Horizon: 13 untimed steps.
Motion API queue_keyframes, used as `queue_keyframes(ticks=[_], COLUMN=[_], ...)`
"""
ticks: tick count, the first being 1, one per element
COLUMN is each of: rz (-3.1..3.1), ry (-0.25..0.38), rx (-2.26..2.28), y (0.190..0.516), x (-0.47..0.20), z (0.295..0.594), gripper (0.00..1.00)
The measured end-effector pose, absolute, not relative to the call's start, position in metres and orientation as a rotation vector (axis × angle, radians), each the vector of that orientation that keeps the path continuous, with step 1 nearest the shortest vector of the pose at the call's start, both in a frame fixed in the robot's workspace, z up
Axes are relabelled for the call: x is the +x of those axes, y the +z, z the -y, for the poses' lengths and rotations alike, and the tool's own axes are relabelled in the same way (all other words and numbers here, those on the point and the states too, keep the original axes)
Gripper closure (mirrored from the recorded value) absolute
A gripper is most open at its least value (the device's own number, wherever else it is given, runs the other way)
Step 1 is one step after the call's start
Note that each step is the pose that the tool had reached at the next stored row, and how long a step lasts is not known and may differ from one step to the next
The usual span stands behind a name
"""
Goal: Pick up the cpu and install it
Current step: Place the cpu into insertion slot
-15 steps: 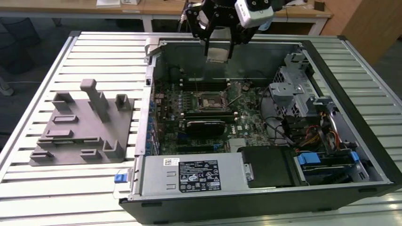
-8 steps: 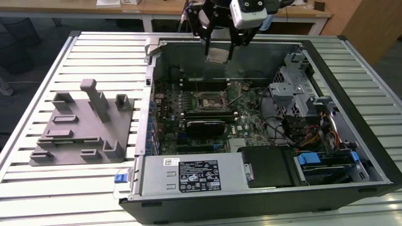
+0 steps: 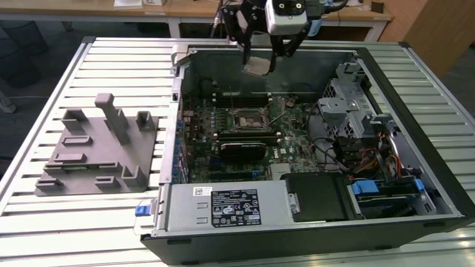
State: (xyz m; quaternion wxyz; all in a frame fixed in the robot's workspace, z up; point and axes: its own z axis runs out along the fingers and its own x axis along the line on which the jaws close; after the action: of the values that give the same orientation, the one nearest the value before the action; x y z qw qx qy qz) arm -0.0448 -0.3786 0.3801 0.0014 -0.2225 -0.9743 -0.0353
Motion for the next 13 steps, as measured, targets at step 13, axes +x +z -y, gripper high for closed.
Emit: queue_keyframes(ticks=[13], rz=[2.968], ry=[-0.111], rx=[-1.038], y=[0.3782], x=[-0.0448], z=[0.3786], gripper=[0.47])
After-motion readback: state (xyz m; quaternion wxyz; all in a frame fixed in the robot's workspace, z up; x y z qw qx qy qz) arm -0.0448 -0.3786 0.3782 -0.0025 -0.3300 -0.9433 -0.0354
